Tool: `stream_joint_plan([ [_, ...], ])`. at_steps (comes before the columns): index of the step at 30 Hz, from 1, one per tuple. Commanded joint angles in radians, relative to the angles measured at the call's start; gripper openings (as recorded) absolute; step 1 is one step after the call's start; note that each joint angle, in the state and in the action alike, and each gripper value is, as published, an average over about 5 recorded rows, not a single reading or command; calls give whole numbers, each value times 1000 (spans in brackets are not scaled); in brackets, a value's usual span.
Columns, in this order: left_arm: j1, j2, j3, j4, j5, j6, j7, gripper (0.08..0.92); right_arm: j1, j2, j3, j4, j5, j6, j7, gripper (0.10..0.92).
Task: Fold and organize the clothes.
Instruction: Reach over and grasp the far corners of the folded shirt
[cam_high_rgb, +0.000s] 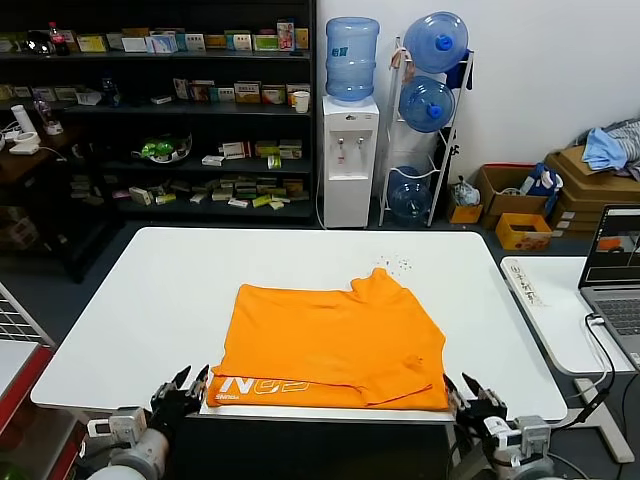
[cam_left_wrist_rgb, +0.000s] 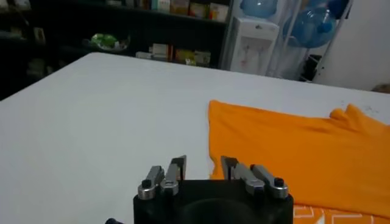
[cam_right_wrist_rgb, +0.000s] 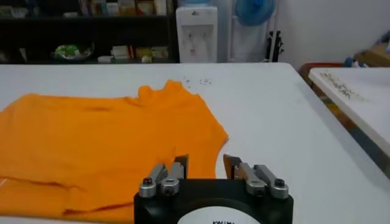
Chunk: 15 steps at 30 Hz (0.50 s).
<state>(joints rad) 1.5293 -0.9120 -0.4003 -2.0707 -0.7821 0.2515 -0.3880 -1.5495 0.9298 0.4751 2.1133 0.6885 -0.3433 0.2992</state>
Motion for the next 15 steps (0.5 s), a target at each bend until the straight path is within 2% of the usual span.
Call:
stream_joint_plan([
  [1,-320,56,30,144,-18,-37,57,548,501,-13,-129,-208,76,-22,25,606],
  [5,-555,6,143,361,-20,-72,125,670,736,60,-269,-418,79,-40,31,719],
  [9,-714,-53,244,565,-36,-90,189,781,886,139,-369,-613,78,-73,29,806],
  [15,-826,-109,335,784,-58,-50,243,822,958,210,-420,-770,64,-121,7,822],
])
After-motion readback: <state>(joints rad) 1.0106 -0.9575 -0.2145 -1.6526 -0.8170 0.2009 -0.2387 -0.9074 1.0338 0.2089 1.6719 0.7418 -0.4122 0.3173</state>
